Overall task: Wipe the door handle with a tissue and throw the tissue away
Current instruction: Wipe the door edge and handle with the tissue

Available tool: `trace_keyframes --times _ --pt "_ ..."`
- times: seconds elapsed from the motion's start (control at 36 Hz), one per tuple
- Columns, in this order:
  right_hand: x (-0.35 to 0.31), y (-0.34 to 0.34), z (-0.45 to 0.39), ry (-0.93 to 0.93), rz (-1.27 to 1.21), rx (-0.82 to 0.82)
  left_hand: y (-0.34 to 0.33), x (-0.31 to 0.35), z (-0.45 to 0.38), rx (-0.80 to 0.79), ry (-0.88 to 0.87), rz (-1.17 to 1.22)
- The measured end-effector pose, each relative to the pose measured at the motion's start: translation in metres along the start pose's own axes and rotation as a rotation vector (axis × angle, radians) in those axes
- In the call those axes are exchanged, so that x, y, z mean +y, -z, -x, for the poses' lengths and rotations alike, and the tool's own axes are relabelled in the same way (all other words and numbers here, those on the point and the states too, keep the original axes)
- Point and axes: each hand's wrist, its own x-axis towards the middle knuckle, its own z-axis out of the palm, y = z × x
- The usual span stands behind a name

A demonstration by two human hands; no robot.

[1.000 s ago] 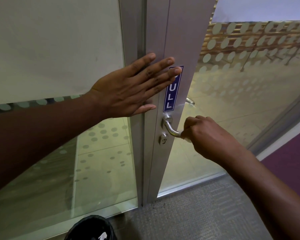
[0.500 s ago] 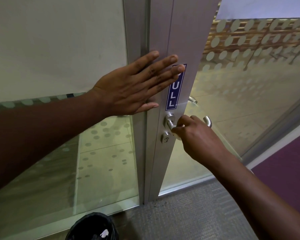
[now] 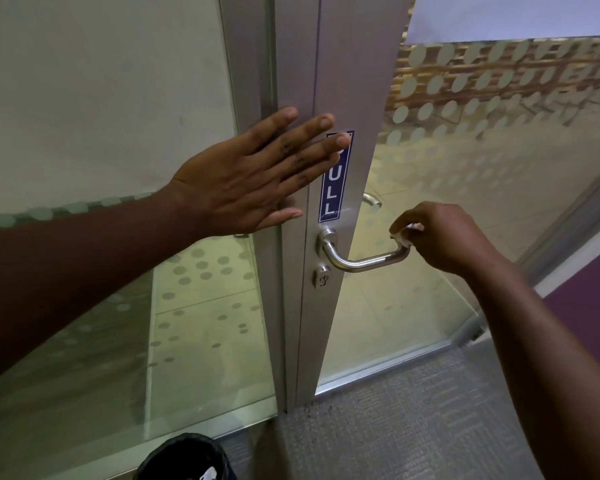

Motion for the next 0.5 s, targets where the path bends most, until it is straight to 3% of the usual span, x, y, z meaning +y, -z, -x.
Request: trace_keyframes --times 0.22,0.5 --pt "0.004 -0.004 0.0 -0.041 0.032 -0.036 0.0 0.0 0.0 -0.004 0.001 0.005" --pt "-0.008 -0.02 0.033 -0.072 -0.125 0.092 0.0 0.001 0.001 -0.004 -0.003 -0.018"
